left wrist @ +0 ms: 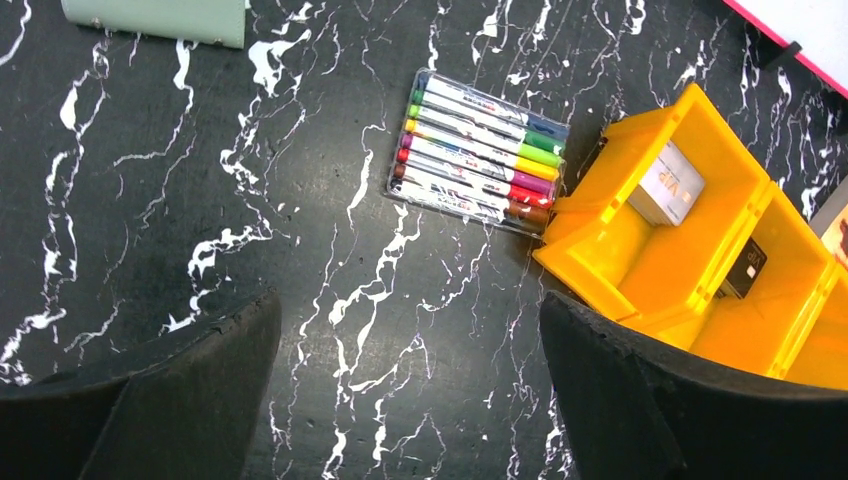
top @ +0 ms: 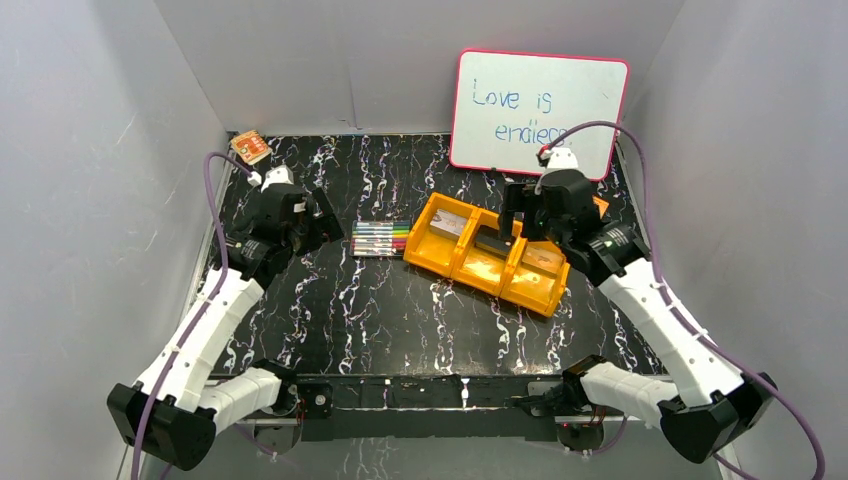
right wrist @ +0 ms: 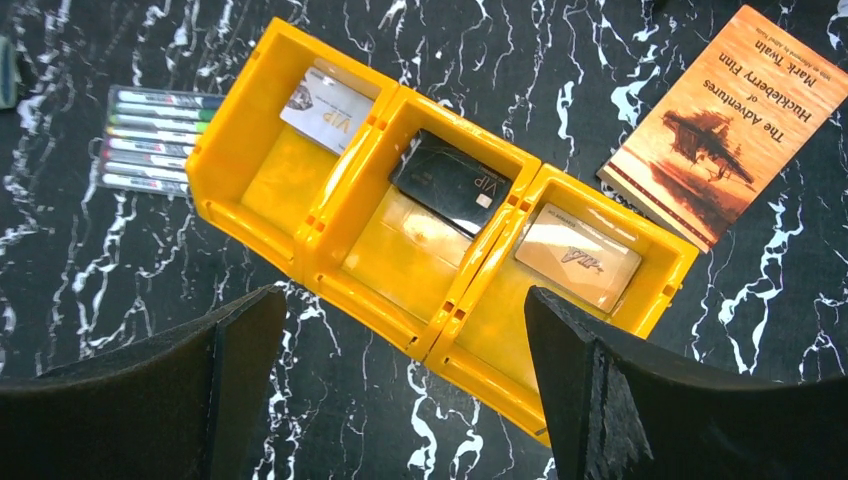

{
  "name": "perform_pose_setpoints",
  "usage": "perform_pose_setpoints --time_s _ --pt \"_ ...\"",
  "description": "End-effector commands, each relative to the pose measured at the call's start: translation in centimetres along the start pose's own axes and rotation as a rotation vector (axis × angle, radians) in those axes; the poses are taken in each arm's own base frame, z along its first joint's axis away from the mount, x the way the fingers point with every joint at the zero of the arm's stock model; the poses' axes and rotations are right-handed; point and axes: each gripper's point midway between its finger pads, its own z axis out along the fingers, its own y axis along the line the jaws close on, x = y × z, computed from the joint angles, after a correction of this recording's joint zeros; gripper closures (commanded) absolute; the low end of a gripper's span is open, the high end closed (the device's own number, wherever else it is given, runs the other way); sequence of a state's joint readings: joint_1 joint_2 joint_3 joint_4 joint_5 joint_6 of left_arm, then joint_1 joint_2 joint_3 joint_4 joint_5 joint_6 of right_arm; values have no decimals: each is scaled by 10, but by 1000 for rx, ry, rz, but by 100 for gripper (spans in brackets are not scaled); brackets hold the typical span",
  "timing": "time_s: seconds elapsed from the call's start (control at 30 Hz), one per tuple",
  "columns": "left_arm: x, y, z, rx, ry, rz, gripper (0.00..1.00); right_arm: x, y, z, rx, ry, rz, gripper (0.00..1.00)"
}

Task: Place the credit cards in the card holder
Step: Move the card holder to the center of the board.

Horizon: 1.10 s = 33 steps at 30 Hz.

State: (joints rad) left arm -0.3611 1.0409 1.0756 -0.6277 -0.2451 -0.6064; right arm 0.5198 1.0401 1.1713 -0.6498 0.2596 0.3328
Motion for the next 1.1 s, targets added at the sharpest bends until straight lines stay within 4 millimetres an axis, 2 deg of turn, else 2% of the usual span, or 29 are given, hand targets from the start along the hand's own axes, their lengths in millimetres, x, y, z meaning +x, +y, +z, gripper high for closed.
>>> perform_pose_setpoints --time_s 0.0,0.13,0.27,0.33,0.53,0.7,0.87,0.93,1.07 --pt "6 11 12 -75 -6 -104 3 1 -3 4 118 -4 26 2" --pt "11 18 24 -121 8 -150 3 13 1 9 120 -8 86 1" --pt "11 26 37 -147 46 -218 3 18 32 5 -86 -32 131 1" --pt "9 32 43 -164 58 -258 3 21 38 2 -130 -35 158 1" --pt "-1 60 58 -278 39 -359 5 39 30 -1 -113 1 143 2" --pt "-16 78 79 -330 23 -544 8 53 30 -7 -147 27 134 2" --pt "-33 89 112 -360 -29 -742 9 57 32 -14 -183 19 137 2" --pt "-40 109 126 -440 -51 -820 10 58 32 -15 -186 20 135 2" --pt "-42 125 155 -582 -9 -897 12 60 33 -18 -200 21 129 2"
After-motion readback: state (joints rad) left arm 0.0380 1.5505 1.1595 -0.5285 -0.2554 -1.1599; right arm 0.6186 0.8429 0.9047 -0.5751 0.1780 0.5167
